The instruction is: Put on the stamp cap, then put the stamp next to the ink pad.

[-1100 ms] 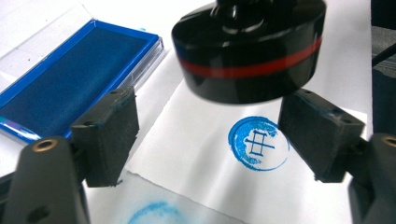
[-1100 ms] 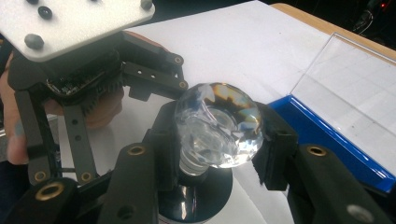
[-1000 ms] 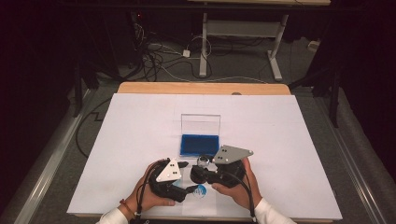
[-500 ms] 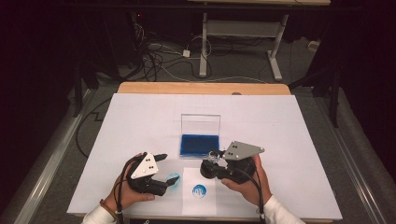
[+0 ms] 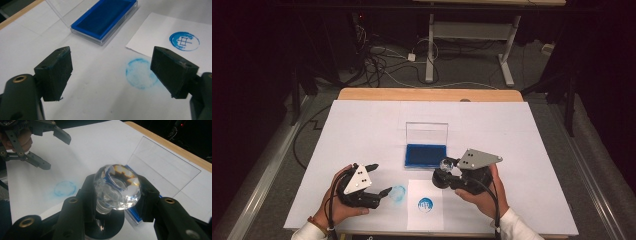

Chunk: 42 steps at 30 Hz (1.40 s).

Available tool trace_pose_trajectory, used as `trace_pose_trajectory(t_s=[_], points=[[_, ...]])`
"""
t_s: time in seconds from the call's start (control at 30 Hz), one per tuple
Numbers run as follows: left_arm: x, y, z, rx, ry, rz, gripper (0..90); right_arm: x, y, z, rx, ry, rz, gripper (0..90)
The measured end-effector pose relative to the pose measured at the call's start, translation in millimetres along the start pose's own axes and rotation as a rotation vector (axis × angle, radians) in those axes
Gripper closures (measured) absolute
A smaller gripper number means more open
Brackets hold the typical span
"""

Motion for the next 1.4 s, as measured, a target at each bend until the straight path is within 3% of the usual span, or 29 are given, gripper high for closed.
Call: trace_pose_trajectory(t_s=[0.33, 0.7, 1.0, 1.17, 1.4], points=[[-10.5, -26.6, -11.9, -0.061, 0.030, -0.022, 17.2, -4.6, 0.1, 6.9, 0.003, -0.017, 0.003, 57.8], [-17.1, -47.3, -13.7, -0.084, 0.053, -0.058, 17.2, -9.7, 0.4, 14.3, 0.017, -0.047, 0.012, 57.8], [-15.8, -51.9, -14.7, -0.089, 0.059, -0.074, 17.2, -13.5, -0.6, 21.7, 0.028, -0.062, 0.011, 57.8], [-15.9, -52.3, -16.2, -0.105, 0.056, -0.070, 17.3, -16.6, -0.6, 28.1, 0.034, -0.089, 0.011, 57.8], [-15.8, -52.5, -15.4, -0.097, 0.062, -0.074, 17.3, -16.7, 2.7, 41.5, 0.036, -0.130, 0.005, 57.8]])
Point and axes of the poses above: each handheld gripper's, and its own axes: x roughly forward along the jaws, y roughly out of its top, z roughly to its right, the point moved 2 cm from there along x, roughly forward along the jaws, and after that the axes turned 7 degrees about -z, right-handed, at the moved point
